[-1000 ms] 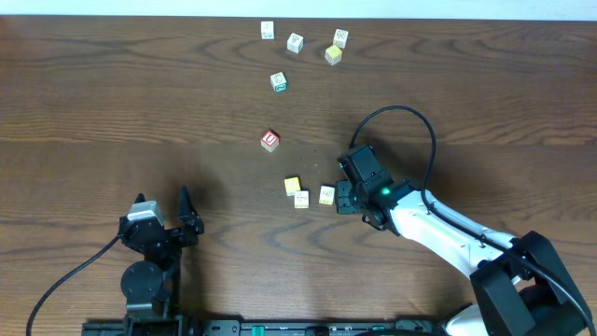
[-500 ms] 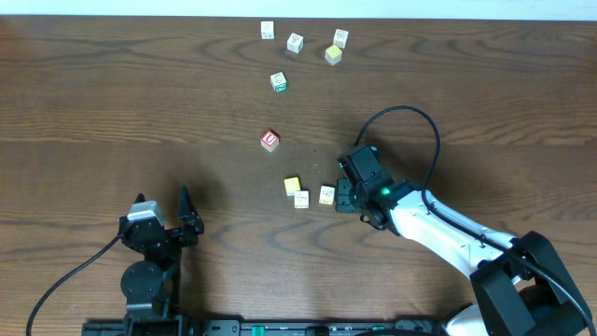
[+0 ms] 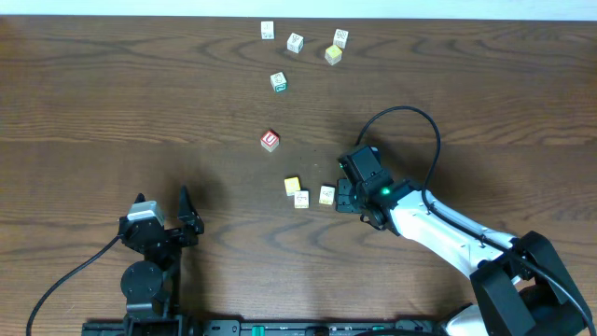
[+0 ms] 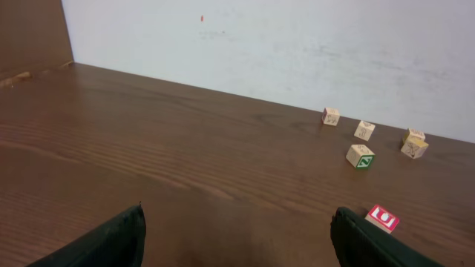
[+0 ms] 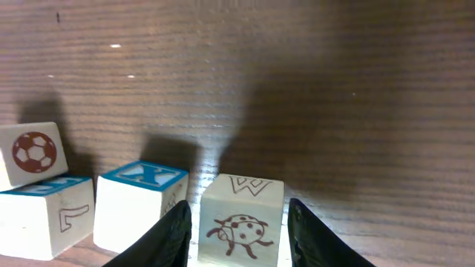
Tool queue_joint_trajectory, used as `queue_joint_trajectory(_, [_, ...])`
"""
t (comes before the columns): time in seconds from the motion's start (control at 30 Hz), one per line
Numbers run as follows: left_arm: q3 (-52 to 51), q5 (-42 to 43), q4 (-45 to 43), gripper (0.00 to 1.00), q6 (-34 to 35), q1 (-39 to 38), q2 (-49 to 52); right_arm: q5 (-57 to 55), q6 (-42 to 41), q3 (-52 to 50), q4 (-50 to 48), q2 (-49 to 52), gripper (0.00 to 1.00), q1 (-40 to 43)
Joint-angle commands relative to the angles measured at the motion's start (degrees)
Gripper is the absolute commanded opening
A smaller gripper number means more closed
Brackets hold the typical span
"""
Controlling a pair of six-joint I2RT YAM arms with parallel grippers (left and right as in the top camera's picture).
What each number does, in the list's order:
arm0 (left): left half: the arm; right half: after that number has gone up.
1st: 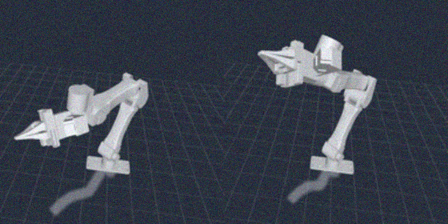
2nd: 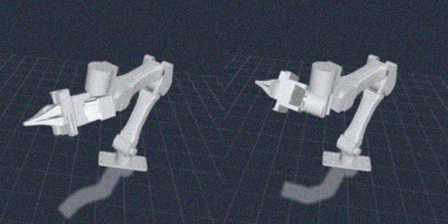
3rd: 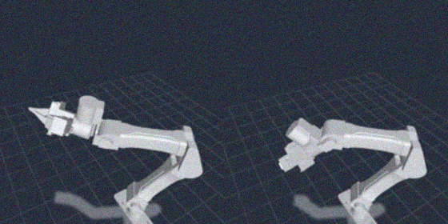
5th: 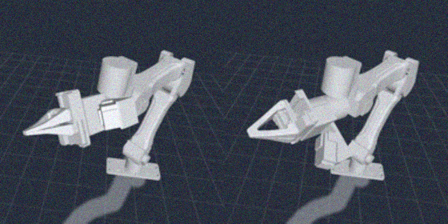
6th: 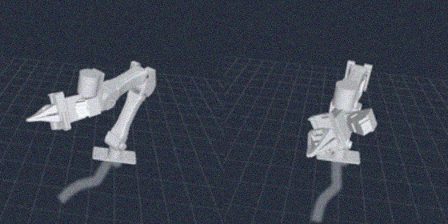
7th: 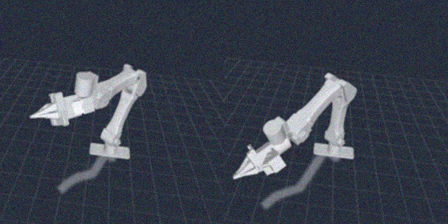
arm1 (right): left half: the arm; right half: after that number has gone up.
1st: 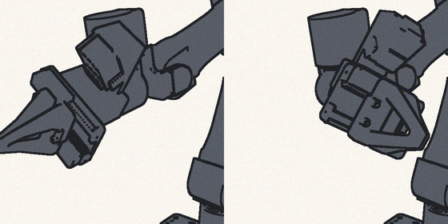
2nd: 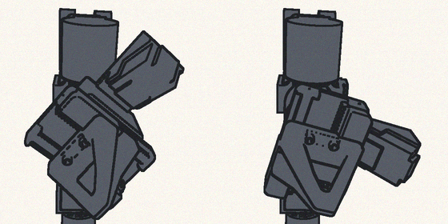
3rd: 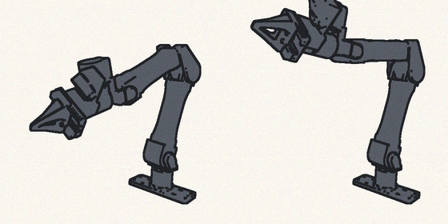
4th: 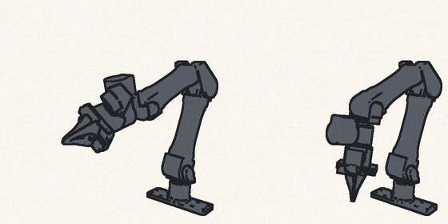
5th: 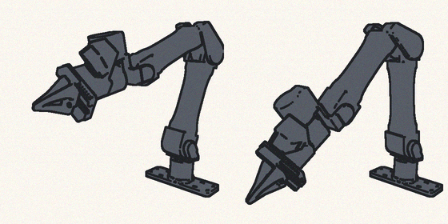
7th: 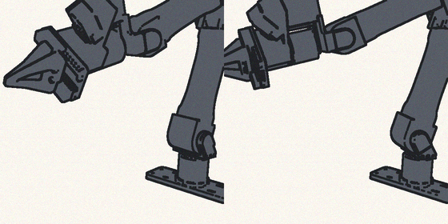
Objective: Lift 5 blocks
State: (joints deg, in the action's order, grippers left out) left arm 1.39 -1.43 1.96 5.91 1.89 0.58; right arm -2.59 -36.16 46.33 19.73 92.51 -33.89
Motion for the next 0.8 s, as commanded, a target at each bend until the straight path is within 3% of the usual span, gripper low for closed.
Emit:
queue_joint_trajectory(0.0, [-1.16,-0.5,2.14,0.8,-0.55,0.35,-0.35,-0.96,1.14,-0.13,-0.46,-0.02,0.4,-0.33])
queue_joint_trajectory(0.27, [-1.16,-0.5,2.16,0.8,-0.55,0.35,-0.35,2.27,6.1,1.33,-1.29,-0.04,0.4,-0.33])
queue_joint_trajectory(0.43, [-1.16,-0.5,2.14,0.8,-0.55,0.35,-0.35,0.44,7.19,7.5,5.62,-0.04,0.4,-0.28])
queue_joint_trajectory(0.6, [-1.16,-0.5,2.14,0.8,-0.55,0.35,-0.35,-4.22,8.92,15.3,15.69,-0.04,0.45,-0.33])
queue_joint_trajectory(0.7, [-1.16,-0.5,2.14,0.8,-0.55,0.35,-0.35,-4.48,11.87,18.97,18.03,-0.04,0.59,-0.33])
queue_joint_trajectory(0.77, [-1.16,-0.5,2.14,0.8,-0.55,0.35,-0.35,-4.59,12.02,21.33,19.76,-0.04,0.59,0.07])
